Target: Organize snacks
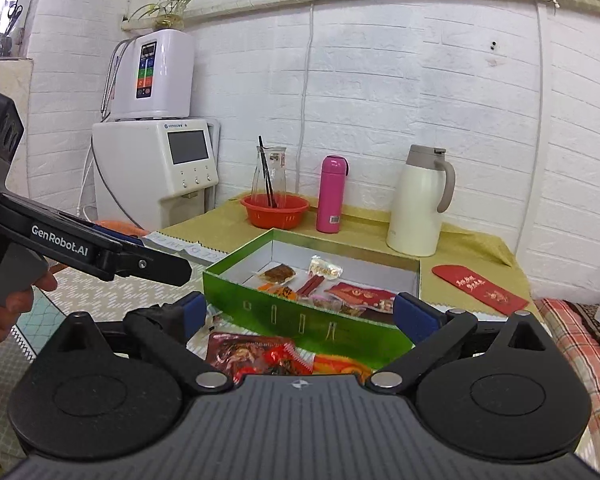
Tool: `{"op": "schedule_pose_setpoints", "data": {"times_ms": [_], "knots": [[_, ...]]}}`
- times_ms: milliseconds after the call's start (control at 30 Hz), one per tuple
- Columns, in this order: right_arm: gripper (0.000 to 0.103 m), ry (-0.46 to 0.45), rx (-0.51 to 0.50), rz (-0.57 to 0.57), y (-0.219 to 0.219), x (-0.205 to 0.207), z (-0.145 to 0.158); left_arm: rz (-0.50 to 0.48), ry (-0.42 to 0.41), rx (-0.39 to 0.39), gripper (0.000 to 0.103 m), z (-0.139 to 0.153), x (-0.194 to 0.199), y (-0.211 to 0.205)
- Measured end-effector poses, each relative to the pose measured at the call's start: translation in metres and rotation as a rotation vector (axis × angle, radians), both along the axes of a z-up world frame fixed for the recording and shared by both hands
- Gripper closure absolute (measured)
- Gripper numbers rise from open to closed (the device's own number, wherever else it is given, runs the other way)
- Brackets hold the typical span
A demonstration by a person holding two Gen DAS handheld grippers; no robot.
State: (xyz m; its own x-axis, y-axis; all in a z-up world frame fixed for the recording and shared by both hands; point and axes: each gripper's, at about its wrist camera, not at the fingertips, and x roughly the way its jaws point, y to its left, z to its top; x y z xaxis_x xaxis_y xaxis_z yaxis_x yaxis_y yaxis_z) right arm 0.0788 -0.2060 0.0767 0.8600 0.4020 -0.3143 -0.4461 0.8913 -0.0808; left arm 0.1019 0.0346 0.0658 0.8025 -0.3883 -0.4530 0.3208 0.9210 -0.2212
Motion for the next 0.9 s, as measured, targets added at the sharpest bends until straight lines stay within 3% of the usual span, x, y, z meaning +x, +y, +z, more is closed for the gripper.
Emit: {"op": "schedule_pose_setpoints", "data": {"times_ms": [233,433,567,767,800,833,900], "knots": [[0.000,0.145,0.051,-0.081,-0.013,-0.030,-0.054,-0.010,0.118,-0.063,0.010,-0.053,-0.034,0.006],[0.000,0.289,0.084,-0.189,-0.017,-0.025,-0.092,-0.029,0.209,-0.079,0.010,-0.081,-0.041,0.000],[0.000,0.303,0.095,-0.249,-0.013,-0.012,-0.101,-0.046,0.231,-0.085,0.011,-0.084,-0.040,-0.008],[0.000,0.299,0.007,-0.239,-0.004,0.000,-0.110,-0.100,0.245,-0.113,0.011,-0.081,-0.035,-0.022],[0.001,0.291,-0.004,-0.222,-0.004,-0.003,-0.110,-0.114,0.245,-0.120,0.011,-0.080,-0.033,-0.025],[0.017,0.293,-0.013,-0.203,-0.004,-0.007,-0.109,-0.130,0.245,-0.127,0.011,-0.080,-0.030,-0.030],[0.025,0.299,-0.002,-0.173,-0.009,-0.014,-0.108,-0.162,0.249,-0.129,0.011,-0.079,-0.024,-0.042]]}}
